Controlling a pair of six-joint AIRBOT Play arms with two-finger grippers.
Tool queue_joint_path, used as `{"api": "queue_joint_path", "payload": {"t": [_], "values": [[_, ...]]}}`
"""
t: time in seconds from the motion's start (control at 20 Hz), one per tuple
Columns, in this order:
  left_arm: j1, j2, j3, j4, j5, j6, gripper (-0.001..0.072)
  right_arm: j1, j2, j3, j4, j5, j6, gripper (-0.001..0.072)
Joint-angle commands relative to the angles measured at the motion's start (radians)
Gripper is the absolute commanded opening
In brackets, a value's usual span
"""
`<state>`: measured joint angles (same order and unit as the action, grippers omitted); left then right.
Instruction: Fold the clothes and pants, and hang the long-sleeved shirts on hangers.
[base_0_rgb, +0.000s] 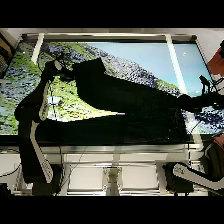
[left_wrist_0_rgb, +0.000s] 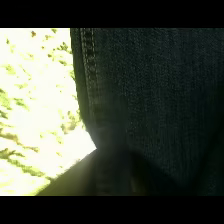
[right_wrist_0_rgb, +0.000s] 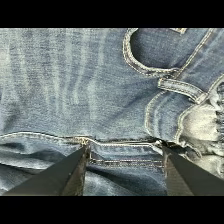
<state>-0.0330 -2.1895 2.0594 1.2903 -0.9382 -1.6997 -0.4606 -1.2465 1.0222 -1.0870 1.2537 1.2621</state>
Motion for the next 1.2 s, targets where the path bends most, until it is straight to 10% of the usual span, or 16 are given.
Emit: {"api": "queue_joint_path", "payload": {"t": [0.0,0.3,0.65,1.15], "values": [[-0.011,-0.010,0.000,-0.004,0.031,0.006,0.0020,0.001,0.000,0.001,0.027,-0.006,0.001,0.0529],[0.086,0.110,0.000,0.226,-0.146,-0.137,0.0018,0.001,0.000,0.001,0.045,-0.066,0.005,0.0489],[0.263,0.264,-0.020,0.415,-0.520,-0.103,0.0019,0.001,-0.028,0.002,0.023,-0.246,0.042,0.0490],[0.251,0.269,-0.188,0.412,-0.506,-0.103,0.0021,0.136,-0.388,0.256,-0.065,-0.286,0.179,0.0489]]}}
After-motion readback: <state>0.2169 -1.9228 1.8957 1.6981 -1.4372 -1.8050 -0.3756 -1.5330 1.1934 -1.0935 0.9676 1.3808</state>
